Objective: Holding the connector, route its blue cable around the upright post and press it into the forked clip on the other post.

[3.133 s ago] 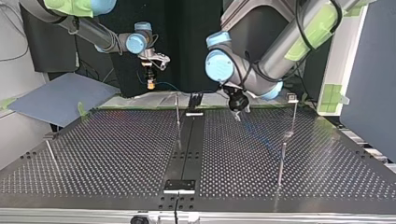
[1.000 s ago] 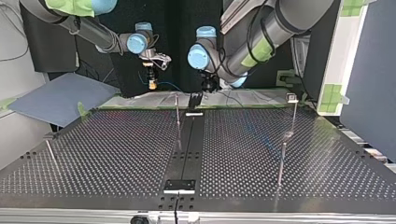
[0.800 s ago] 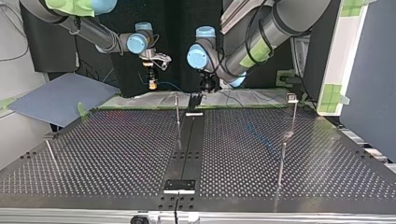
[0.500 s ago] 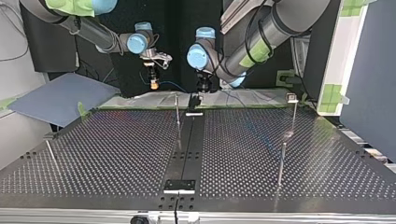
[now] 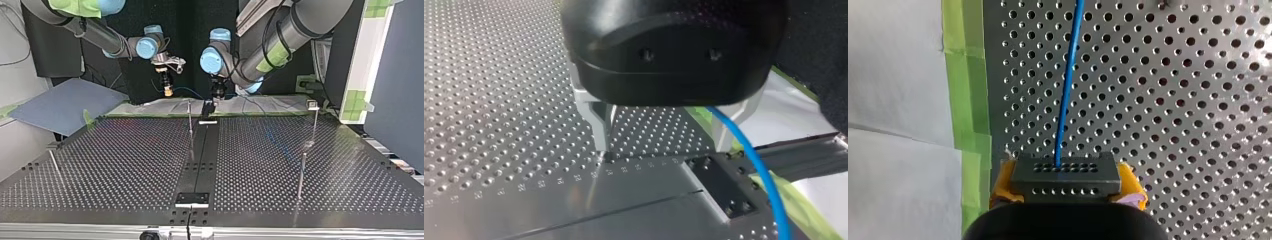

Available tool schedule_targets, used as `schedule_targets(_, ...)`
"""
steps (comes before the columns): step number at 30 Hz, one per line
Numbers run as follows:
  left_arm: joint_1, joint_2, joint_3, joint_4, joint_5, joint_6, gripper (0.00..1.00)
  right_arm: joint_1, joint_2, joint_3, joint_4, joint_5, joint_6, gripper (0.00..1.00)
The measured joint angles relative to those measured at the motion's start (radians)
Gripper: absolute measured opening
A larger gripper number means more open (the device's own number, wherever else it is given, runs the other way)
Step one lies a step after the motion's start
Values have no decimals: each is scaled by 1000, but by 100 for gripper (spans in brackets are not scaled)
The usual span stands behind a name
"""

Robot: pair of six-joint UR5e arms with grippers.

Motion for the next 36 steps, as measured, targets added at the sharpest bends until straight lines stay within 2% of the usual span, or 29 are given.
schedule_targets(8, 0, 0, 0, -5, 19, -32, 100, 0, 0, -9, 5, -58, -28, 0)
schedule_targets(11, 0, 0, 0, -6, 23, -44, 100, 1, 0, -11, 11, -72, -47, 0)
schedule_targets(14, 0, 0, 0, -9, 25, -60, 100, 2, 0, -11, 14, -77, -58, 0)
schedule_targets(25, 0, 0, -1, -24, 27, -101, 100, 3, 0, -11, 16, -77, -74, 0)
schedule_targets(29, -3, 0, -1, -33, 37, -123, 100, 4, 0, -12, 16, -77, -75, 0)
schedule_targets(36, -10, -14, 0, -52, 51, -128, 100, 11, 0, -11, 16, -77, -74, 0)
